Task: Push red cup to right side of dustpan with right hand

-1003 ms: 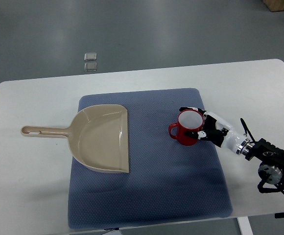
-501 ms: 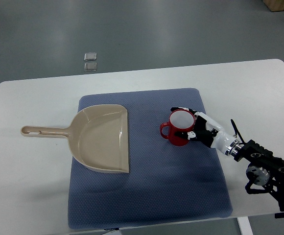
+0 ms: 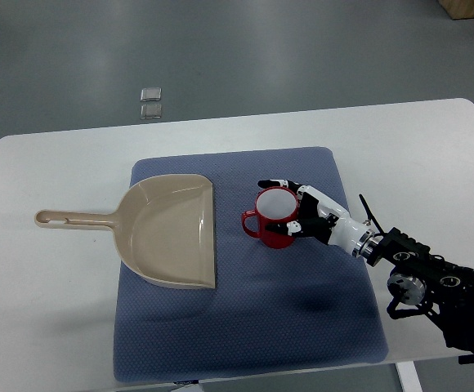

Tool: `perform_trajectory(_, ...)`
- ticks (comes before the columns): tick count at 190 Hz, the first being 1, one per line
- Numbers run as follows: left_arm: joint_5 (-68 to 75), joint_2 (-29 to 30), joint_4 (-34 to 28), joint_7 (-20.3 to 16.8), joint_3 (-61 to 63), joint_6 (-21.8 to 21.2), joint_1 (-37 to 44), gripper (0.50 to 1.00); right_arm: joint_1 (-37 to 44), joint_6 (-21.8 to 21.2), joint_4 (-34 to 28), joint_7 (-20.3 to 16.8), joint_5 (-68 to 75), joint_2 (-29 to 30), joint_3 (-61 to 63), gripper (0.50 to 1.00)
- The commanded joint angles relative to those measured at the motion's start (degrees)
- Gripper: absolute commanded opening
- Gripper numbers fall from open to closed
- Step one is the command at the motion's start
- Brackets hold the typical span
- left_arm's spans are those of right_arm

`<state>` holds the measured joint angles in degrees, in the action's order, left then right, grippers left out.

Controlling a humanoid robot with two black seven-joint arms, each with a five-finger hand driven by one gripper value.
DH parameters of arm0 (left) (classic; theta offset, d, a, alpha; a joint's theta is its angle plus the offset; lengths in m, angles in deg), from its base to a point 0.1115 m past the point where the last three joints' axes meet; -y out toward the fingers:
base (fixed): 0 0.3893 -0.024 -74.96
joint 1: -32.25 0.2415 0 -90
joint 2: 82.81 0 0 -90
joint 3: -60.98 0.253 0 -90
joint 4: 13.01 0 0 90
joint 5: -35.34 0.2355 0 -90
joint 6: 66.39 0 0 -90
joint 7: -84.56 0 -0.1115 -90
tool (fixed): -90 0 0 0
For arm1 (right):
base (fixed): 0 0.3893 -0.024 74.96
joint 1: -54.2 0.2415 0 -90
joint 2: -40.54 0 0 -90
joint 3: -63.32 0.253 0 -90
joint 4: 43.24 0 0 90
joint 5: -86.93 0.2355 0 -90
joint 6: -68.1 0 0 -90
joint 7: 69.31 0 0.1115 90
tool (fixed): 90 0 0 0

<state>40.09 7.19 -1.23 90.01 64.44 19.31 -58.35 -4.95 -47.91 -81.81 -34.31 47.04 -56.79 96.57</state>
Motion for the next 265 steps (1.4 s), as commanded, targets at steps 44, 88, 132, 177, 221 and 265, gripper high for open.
perform_trajectory(44,0.0,0.0,0.0,0.0,0.0,0.0,0.0,1.000,0.7,0.1,0.1,0.0,-0.2,1.6,-1.8,0.932)
perform_trajectory(88,0.0,0.0,0.0,0.0,0.0,0.0,0.0,1.000,0.8,1.4,-0.1,0.0,-0.2,2.7,-2.9,0.932)
perform_trajectory(132,0.0,0.0,0.0,0.0,0.1,0.0,0.0,1.000,1.2,1.4,-0.4,0.0,-0.2,3.5,-3.1,0.932)
perform_trajectory(177,0.1,0.0,0.0,0.0,0.1,0.0,0.0,1.000,1.9,1.5,-0.5,0.0,-0.3,5.2,-3.2,0.932)
perform_trajectory(221,0.0,0.0,0.0,0.0,0.0,0.0,0.0,1.000,1.9,2.6,-0.5,0.0,-0.4,7.0,-4.3,0.932)
perform_trajectory(265,0.0,0.0,0.0,0.0,0.0,0.0,0.0,1.000,2.0,2.9,-0.4,0.0,-0.4,6.9,-4.2,0.932)
